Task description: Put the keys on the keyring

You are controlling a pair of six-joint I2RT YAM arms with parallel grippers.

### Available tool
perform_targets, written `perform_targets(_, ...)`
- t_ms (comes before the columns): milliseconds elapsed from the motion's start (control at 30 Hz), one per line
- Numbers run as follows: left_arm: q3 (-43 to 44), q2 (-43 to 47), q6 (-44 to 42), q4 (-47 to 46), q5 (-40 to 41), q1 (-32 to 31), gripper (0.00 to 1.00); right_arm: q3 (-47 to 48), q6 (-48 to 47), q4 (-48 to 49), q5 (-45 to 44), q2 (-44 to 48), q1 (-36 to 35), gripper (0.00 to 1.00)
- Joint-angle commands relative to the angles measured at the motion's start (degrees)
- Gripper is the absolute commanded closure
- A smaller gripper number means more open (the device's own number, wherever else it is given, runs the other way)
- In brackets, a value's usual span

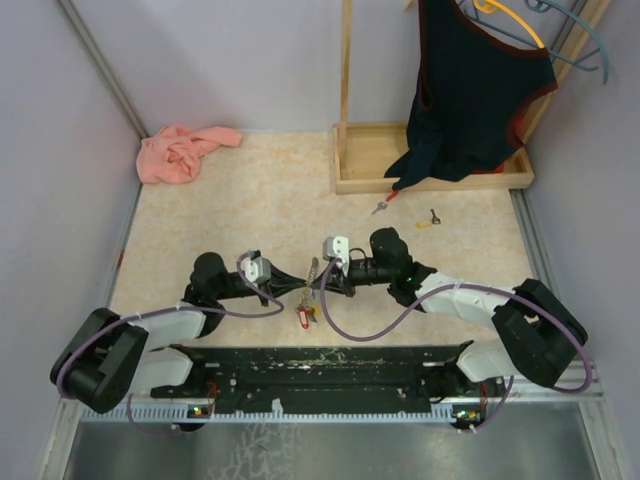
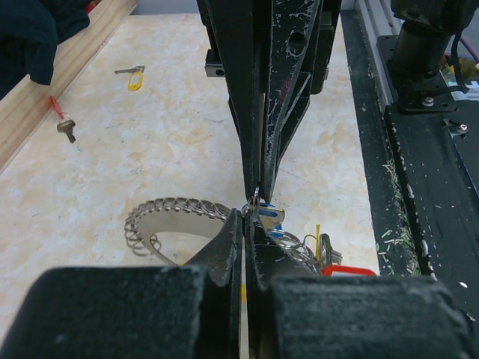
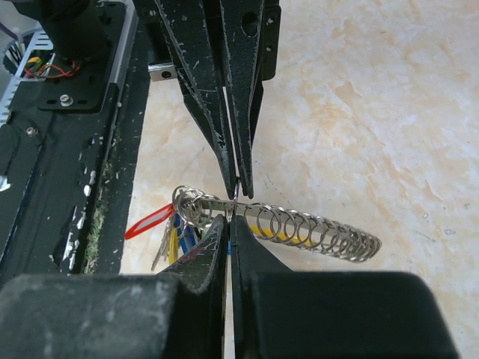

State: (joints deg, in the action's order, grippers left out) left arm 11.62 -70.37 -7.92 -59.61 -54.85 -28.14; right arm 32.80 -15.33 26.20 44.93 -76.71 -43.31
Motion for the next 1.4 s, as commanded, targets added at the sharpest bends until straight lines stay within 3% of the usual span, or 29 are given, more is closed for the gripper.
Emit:
perform_targets(0,2.9,1.7,-3.6,6.4,2.5,-1.4,0.99,3.7,-1.1,2.3,-0.1,0.9,0.1,1.0)
perform_targets(567,5.3,3.1,-5.2,14.0,6.4,-2.6,0.99,5.4,-5.7,-3.6,-3.2,0.9,-1.0,1.0)
perform_targets(733,5.6,4.4,-1.7,14.0,10.2,-2.6,0.99,5.0,-8.2,-5.7,-3.9,1.3,-1.2,1.0)
perform_targets(833,4.9,4.9,3.1,11.9,13.1,-2.7,0.99,4.4,-9.3,-6.5,-4.8,1.5,-1.4,1.0)
perform_targets(1033,0.9,3.6,14.9,-1.0,16.6,-3.3,0.99,3.0,-10.1,-5.8,-5.4,1.1,-2.1,1.0)
perform_targets(1367,-3.8,0.0,23.3,-16.1,29.9,-6.1,0.99,0.8,-9.5,-1.3,-8.1,0.4,-3.2,1.0)
